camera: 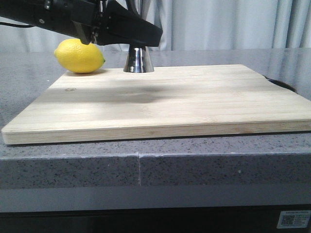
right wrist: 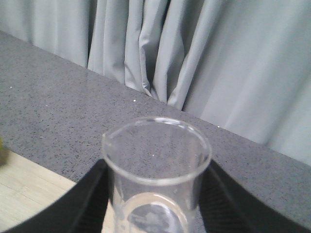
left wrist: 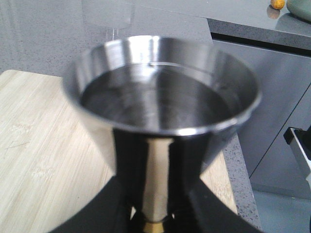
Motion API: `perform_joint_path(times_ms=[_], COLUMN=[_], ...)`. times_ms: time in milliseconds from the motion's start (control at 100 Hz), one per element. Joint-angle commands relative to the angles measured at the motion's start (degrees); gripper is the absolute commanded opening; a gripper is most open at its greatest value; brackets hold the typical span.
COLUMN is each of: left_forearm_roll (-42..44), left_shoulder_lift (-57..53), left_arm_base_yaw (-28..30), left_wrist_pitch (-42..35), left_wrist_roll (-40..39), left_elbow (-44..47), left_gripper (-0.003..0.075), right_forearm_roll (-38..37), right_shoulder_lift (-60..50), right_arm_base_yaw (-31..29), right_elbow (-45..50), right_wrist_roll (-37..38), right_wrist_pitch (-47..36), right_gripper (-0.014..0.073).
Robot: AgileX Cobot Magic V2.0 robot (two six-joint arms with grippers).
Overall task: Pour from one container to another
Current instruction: 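Tilt the beaker upright and move it away from the jigger, then lower the glass beaker onto the board's far corner with the right gripper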
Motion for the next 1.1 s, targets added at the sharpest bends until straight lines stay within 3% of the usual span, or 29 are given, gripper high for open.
perform_joint_path(times_ms=[0, 170, 450, 560, 780, 1090], left_forearm_roll=[-4.34, -4.23, -4.23, -4.23, -4.23, -4.23], left_shoulder_lift=[-3.24, -3.24, -3.24, -3.24, -3.24, -3.24], left_arm_base_yaw=[-0.42, -0.42, -0.42, -0.42, -0.42, -0.42], left_wrist_pitch=[5.60, 5.60, 5.60, 5.60, 5.60, 5.60], left_wrist_roll=[-0.43, -0.43, -0.43, -0.43, -0.43, -0.43], left_elbow=[-1.60, -1.60, -1.60, -1.60, -1.60, -1.60], left_gripper=[-0.0002, -0.0002, -0.0002, -0.0002, -0.0002, -0.0002], right_forearm_roll=[0.31, 1.17, 2.09, 5.69, 6.92, 10.41], right_shoulder_lift=[-2.35, -2.95, -3.54, -3.33, -0.21, 12.11], right_arm_base_yaw=[-0.50, -0.50, -0.72, -0.72, -0.85, -0.85], right_elbow=[-0.93, 5.43, 20.40, 24.53, 27.48, 27.29], right_wrist_roll=[0.01, 0.01, 0.01, 0.01, 0.01, 0.01], right_wrist_pitch=[-6.02, -11.58, -32.40, -36.53, -40.43, -54.70], right_gripper=[0.0246, 0.0246, 0.0246, 0.0246, 0.0246, 0.0246])
